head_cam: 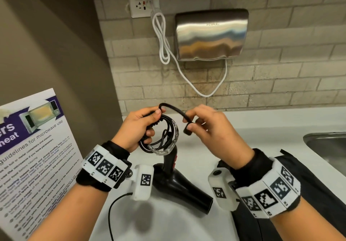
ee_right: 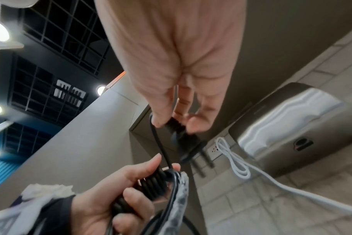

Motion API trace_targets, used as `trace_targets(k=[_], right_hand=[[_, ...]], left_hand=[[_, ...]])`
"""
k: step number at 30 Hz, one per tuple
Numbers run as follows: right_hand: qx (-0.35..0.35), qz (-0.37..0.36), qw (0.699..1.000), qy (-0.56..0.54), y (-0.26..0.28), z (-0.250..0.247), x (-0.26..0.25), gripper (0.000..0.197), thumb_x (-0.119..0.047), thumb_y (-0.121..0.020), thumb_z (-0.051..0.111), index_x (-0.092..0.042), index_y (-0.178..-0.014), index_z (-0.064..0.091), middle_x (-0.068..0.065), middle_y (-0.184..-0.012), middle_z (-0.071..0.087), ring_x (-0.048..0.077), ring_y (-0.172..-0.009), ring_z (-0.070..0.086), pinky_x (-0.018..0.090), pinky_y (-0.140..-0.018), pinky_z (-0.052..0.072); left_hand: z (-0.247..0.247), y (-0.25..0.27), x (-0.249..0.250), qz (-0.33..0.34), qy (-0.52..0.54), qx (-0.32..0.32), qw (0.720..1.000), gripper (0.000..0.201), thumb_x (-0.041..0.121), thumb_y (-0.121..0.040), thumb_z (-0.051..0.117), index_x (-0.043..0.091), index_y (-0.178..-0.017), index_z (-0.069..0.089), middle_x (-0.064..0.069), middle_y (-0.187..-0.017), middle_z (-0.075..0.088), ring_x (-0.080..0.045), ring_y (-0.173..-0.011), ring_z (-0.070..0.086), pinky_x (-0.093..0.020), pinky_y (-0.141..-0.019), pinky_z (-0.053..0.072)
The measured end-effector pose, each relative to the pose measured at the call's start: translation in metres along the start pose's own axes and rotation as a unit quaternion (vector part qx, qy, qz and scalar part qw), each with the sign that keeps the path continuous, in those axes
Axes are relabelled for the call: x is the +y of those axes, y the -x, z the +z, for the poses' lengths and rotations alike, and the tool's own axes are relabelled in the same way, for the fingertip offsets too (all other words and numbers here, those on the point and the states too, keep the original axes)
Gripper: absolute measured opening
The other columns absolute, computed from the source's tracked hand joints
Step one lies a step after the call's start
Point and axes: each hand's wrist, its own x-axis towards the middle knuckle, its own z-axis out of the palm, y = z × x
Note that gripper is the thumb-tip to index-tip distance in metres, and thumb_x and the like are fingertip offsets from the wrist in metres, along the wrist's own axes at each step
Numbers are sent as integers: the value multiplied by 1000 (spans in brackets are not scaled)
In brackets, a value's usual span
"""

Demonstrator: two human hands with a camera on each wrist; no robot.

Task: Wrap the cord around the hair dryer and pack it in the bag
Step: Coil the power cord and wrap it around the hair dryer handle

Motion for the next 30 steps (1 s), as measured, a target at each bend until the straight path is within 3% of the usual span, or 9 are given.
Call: trace_targets(k=[3, 7, 10, 14, 18, 21, 23, 25, 30], right_hand=[[-3, 15, 995, -99, -2, 3, -2, 29, 2, -85, 56, -26, -79, 52, -2, -87, 56, 4, -67, 60, 17, -64, 52], [-4, 17, 989, -145, 1, 16, 0, 31, 2, -84, 58, -27, -78, 51, -2, -85, 57, 12, -74, 60, 27, -69, 55], [7, -12, 998, -57, 2, 25, 7, 31, 4, -80, 61, -25, -74, 51, -9, -79, 51, 7, -76, 54, 18, -70, 48], [4, -42, 997, 70, 3, 35, 22, 14, 0, -75, 66, -8, -77, 56, -19, -72, 39, 4, -70, 40, 12, -68, 35], [72, -32, 994, 76, 0, 43, 34, 38, -8, -70, 70, -23, -68, 35, -18, -69, 33, 1, -67, 39, 13, -63, 36], [93, -13, 994, 48, -5, 41, 39, 42, -14, -67, 72, -24, -84, 35, -15, -81, 41, -1, -77, 43, 13, -71, 39], [59, -20, 998, 32, -9, 39, 42, 48, -19, -69, 69, -25, -97, 31, -10, -103, 44, 0, -94, 46, 8, -82, 37], [4, -13, 1000, 1, -12, 39, 43, 45, -31, -72, 59, -28, -103, 27, -10, -123, 40, 8, -105, 51, 15, -88, 43], [-77, 13, 997, -17, -15, 37, 45, 46, -27, -77, 53, -29, -121, 37, -1, -115, 55, 15, -105, 56, 36, -91, 49]], left_hand=[[6, 1, 1, -15, -15, -16, 1000, 17, 21, -91, 52, 15, -96, 67, 6, -64, 53, -5, -36, 32, -12, -35, 23], [11, 1, 1, -17, -24, -47, 998, 17, 23, -90, 51, 15, -96, 66, -3, -76, 54, -5, -36, 33, -12, -35, 23], [13, 2, 0, -16, -24, -70, 997, 19, 22, -91, 50, 15, -99, 65, -3, -73, 53, -5, -36, 33, -12, -35, 24], [14, 4, 1, -10, -41, -93, 995, 19, 19, -90, 50, 20, -98, 67, -3, -69, 54, -6, -35, 33, -13, -36, 24], [19, 8, 0, -14, -56, -140, 988, 20, 13, -89, 51, 22, -95, 68, 4, -64, 60, -6, -35, 33, -13, -36, 24], [19, 11, 1, -9, -48, -166, 985, 21, 19, -80, 57, 24, -97, 69, 6, -65, 60, -6, -35, 34, -15, -35, 24], [17, 12, 4, 0, -46, -179, 983, 27, 24, -74, 58, 26, -98, 69, 6, -65, 61, -6, -35, 35, -16, -35, 26], [17, 13, 5, 13, -59, -197, 979, 25, 24, -72, 59, 28, -94, 71, 6, -67, 63, -7, -35, 36, -16, -35, 27], [15, 15, 2, 19, -54, -211, 976, 23, 27, -73, 65, 26, -94, 71, 7, -68, 65, -7, -36, 38, -16, -34, 31]])
